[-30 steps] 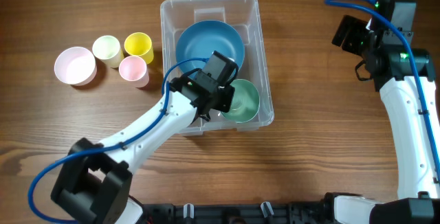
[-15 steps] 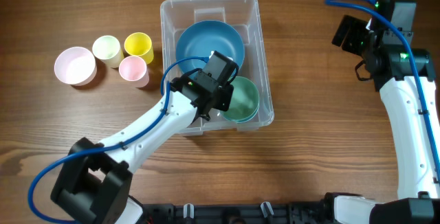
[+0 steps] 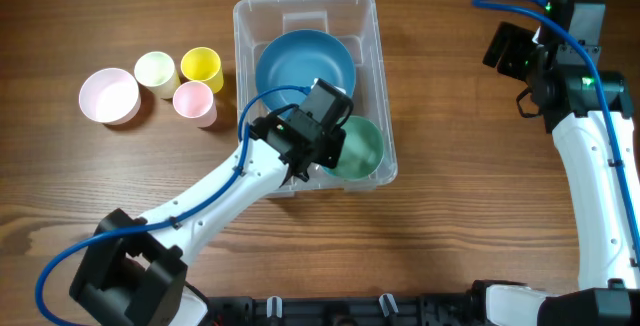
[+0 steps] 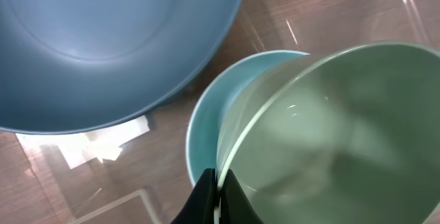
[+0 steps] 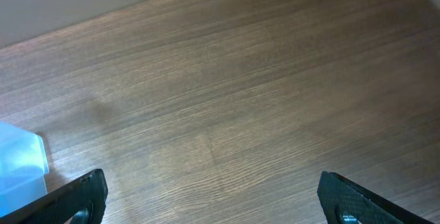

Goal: Pack container
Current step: 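Lower the mint green bowl into the light blue bowl and release, then withdraw the left gripper and grasp the pink bowl rim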

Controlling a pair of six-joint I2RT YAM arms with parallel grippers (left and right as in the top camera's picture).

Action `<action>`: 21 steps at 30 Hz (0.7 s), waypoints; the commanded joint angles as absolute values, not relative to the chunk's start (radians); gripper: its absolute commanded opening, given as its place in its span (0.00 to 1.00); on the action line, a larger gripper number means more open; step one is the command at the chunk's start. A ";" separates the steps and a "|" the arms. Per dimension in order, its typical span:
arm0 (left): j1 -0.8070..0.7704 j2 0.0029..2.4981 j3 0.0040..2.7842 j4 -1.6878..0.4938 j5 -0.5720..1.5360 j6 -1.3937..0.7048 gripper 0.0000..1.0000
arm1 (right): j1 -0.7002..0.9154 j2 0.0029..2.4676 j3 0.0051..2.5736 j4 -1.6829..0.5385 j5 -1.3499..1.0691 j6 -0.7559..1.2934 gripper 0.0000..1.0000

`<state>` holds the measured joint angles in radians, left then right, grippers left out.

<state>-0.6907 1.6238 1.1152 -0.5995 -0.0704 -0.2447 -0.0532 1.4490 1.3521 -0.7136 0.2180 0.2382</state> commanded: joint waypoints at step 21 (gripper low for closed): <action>-0.640 1.598 1.196 -0.649 -0.212 -0.380 0.54 | -0.052 1.456 1.361 -0.712 0.232 0.250 1.00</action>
